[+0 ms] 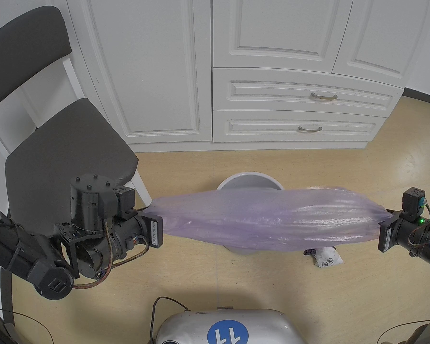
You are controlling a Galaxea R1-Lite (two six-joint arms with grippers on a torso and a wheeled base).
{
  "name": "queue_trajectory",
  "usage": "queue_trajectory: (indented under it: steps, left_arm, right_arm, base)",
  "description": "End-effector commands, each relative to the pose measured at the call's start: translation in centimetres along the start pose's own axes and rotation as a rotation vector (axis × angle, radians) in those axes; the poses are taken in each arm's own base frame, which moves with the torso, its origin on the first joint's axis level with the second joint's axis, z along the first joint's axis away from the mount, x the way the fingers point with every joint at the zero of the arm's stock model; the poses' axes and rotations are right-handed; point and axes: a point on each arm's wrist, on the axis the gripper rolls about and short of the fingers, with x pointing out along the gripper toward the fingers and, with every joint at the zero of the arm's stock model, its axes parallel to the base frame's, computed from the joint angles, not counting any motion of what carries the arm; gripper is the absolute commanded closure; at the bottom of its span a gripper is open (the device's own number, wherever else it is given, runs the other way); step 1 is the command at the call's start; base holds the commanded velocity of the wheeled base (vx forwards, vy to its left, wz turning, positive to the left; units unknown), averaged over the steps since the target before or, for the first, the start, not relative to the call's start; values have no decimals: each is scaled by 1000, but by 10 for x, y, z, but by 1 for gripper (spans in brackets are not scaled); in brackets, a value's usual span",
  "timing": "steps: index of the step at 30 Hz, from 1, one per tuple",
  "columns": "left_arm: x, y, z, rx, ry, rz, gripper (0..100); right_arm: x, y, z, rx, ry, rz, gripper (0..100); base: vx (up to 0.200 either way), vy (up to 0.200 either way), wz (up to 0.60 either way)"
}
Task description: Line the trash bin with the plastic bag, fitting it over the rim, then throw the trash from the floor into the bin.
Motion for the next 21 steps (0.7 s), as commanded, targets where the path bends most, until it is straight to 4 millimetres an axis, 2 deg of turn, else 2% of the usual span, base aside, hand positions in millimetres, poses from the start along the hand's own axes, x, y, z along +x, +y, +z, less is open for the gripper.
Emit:
queue_trajectory:
  steps: [1,10,14,17,21]
  left_arm:
    - [-5,9,6,-11,-24,20,100]
    - [-28,22,8,0,-50,-117,100]
    - [-27,23,7,22,-70,-134,100]
    - [-26,21,9,22,-112,-143,100]
    - [-15,17,23,33,-207,-162,100]
  right_arm:
    - [-2,-5,-9,-20,31,-28,100]
    - [-4,-7,-21,-104,102,-28,100]
    - [-4,-7,-21,-103,95,-23,100]
    - [0,-6,-16,-102,86,-20,100]
    - [16,-4,8,-126,31,9,100]
  base:
    - [0,0,0]
    - [0,0,0]
    - [0,0,0]
    - [0,0,0]
    - [0,0,0]
